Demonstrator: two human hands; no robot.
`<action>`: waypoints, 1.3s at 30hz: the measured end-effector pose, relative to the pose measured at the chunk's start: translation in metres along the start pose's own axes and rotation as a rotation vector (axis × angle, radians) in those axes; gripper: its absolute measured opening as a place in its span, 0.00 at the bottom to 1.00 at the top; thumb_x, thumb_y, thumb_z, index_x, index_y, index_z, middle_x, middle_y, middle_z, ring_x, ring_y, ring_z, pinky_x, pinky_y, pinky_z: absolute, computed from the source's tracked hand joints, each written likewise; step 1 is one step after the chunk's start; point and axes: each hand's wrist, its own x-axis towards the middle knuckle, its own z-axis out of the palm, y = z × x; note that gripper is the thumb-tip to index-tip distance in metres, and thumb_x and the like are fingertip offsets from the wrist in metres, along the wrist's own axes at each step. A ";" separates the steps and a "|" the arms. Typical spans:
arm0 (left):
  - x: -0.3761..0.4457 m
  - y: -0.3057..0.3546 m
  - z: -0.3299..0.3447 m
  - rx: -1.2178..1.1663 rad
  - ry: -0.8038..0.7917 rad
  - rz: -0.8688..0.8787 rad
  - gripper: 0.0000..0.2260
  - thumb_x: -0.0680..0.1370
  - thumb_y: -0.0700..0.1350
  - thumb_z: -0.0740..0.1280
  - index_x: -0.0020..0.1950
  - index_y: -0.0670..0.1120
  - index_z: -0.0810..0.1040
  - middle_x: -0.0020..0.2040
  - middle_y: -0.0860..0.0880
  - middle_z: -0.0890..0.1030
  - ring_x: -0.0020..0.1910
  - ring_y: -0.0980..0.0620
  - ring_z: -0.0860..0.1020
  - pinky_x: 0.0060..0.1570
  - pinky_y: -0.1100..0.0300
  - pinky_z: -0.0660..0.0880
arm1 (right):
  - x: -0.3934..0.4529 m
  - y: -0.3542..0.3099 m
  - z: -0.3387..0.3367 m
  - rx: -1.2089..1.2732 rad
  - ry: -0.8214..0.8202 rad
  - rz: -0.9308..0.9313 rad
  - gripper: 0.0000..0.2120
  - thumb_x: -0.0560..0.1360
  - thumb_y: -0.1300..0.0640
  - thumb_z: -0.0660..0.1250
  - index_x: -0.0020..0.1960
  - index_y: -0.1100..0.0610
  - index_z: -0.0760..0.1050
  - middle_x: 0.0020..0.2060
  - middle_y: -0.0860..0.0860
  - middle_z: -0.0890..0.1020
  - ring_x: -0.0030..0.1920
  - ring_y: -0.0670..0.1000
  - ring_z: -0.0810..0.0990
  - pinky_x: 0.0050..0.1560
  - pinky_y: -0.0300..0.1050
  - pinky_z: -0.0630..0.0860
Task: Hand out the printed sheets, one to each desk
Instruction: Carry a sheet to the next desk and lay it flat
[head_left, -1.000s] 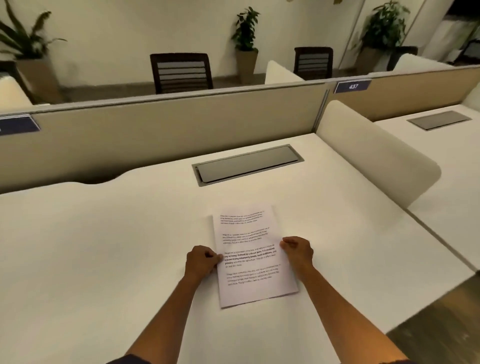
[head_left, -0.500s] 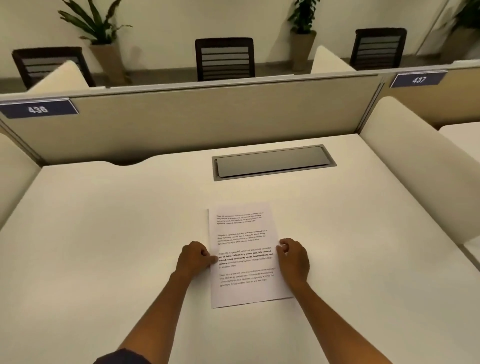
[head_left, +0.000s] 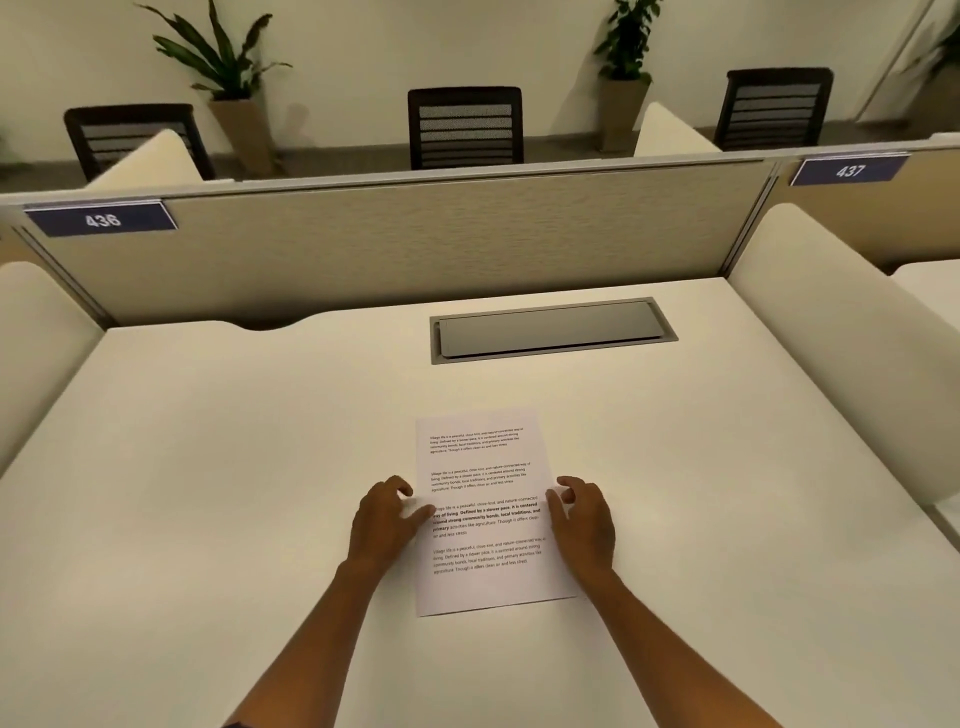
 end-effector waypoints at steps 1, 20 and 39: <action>-0.001 -0.003 0.001 0.028 -0.007 0.057 0.22 0.69 0.55 0.76 0.58 0.47 0.76 0.54 0.46 0.76 0.56 0.44 0.75 0.54 0.52 0.73 | -0.002 0.004 -0.001 -0.010 -0.012 -0.055 0.13 0.77 0.54 0.67 0.61 0.54 0.77 0.51 0.50 0.79 0.53 0.53 0.78 0.54 0.49 0.76; -0.013 -0.011 -0.001 0.260 -0.131 0.178 0.35 0.78 0.62 0.62 0.79 0.50 0.54 0.81 0.49 0.50 0.80 0.48 0.50 0.76 0.48 0.53 | -0.005 0.019 0.000 -0.166 -0.034 -0.177 0.17 0.79 0.51 0.65 0.67 0.52 0.75 0.62 0.51 0.76 0.60 0.55 0.73 0.58 0.51 0.70; -0.098 -0.109 -0.104 0.543 0.271 -0.116 0.41 0.71 0.73 0.36 0.80 0.56 0.48 0.81 0.46 0.43 0.80 0.43 0.42 0.75 0.36 0.46 | -0.072 -0.137 0.109 -0.618 -0.316 -0.789 0.38 0.73 0.27 0.41 0.79 0.41 0.42 0.79 0.50 0.38 0.79 0.57 0.37 0.76 0.66 0.40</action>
